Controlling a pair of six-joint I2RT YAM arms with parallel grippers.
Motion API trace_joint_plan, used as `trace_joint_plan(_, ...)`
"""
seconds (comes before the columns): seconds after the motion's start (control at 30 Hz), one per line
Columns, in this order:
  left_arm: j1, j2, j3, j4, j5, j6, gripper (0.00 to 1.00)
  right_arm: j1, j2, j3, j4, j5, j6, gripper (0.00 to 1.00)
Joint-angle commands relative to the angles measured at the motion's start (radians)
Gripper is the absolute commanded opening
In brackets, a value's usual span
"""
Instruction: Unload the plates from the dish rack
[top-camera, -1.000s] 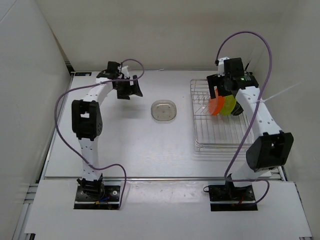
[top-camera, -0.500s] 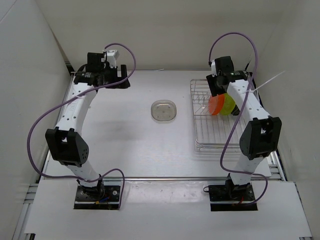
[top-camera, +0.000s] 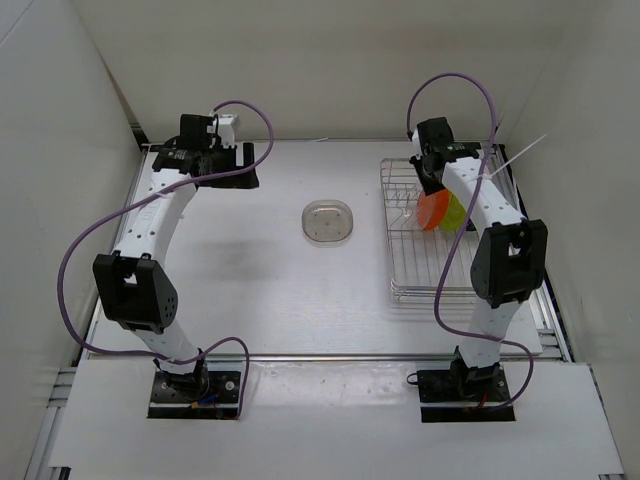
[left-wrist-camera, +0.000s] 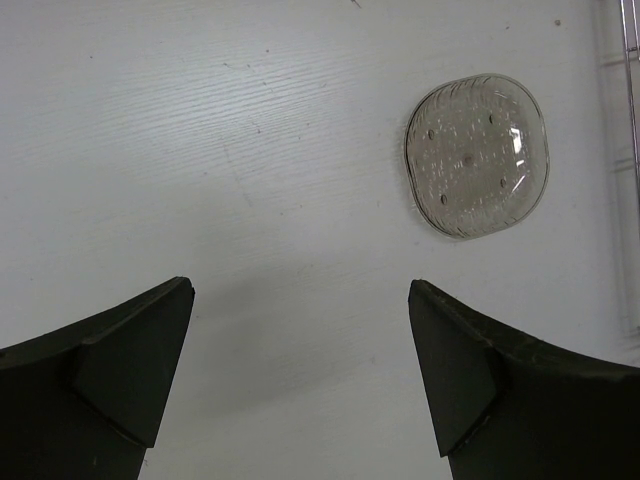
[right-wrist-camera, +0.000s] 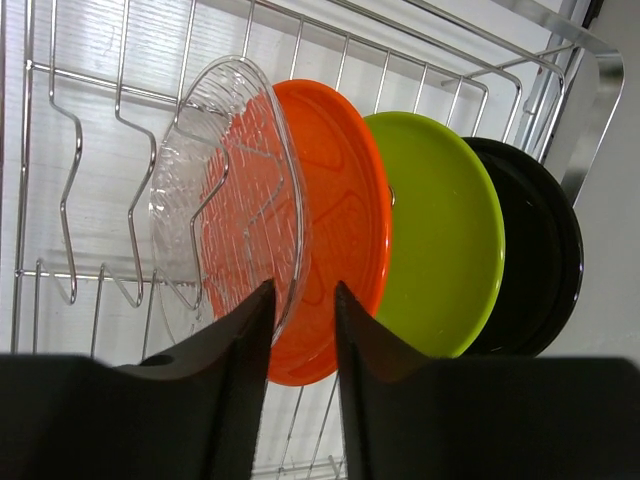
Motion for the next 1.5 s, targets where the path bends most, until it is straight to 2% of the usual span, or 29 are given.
trace_joint_plan(0.0, -0.004, -0.048, -0.011, 0.010, 0.005, 0.008, 1.00, 0.008, 0.018, 0.041, 0.032, 0.032, -0.011, 0.33)
trace_joint_plan(0.2, 0.005, -0.048, -0.020, 0.019, 0.005, 0.008, 1.00, 0.026, 0.027, 0.041, 0.041, 0.044, -0.020, 0.27)
trace_joint_plan(0.3, 0.005, -0.048, -0.020, 0.019, 0.005, 0.008, 1.00, 0.035, 0.038, 0.032, 0.041, 0.053, -0.020, 0.22)
trace_joint_plan(0.33, 0.005, -0.048, -0.020, 0.019, 0.005, 0.008, 1.00, 0.036, 0.038, 0.032, 0.041, 0.063, -0.020, 0.15)
trace_joint_plan(0.43, 0.014, -0.048, -0.020, 0.019, 0.014, 0.008, 1.00, 0.046, 0.038, 0.032, 0.041, 0.072, -0.011, 0.06)
trace_joint_plan(0.53, 0.014, -0.048, -0.020, 0.019, 0.024, 0.008, 1.00, 0.057, 0.038, 0.032, 0.041, 0.101, -0.011, 0.00)
trace_joint_plan(0.73, 0.024, -0.039, -0.020, 0.019, 0.042, 0.008, 1.00, 0.089, 0.038, 0.032, 0.032, 0.207, 0.008, 0.00)
trace_joint_plan(1.0, 0.024, -0.030, -0.020, 0.019, 0.042, 0.008, 1.00, 0.109, 0.027, 0.110, 0.012, 0.332, 0.043, 0.00)
trace_joint_plan(1.17, 0.024, -0.020, -0.009, 0.019, 0.060, 0.008, 1.00, 0.109, 0.007, 0.172, 0.030, 0.455, -0.034, 0.00)
trace_joint_plan(1.27, 0.024, 0.001, 0.015, 0.010, 0.083, 0.028, 1.00, 0.109, -0.045, 0.181, 0.097, 0.497, -0.087, 0.00)
trace_joint_plan(1.47, -0.038, 0.052, 0.123, -0.010, 0.204, 0.059, 1.00, 0.118, -0.167, 0.190, 0.107, 0.508, -0.100, 0.00)
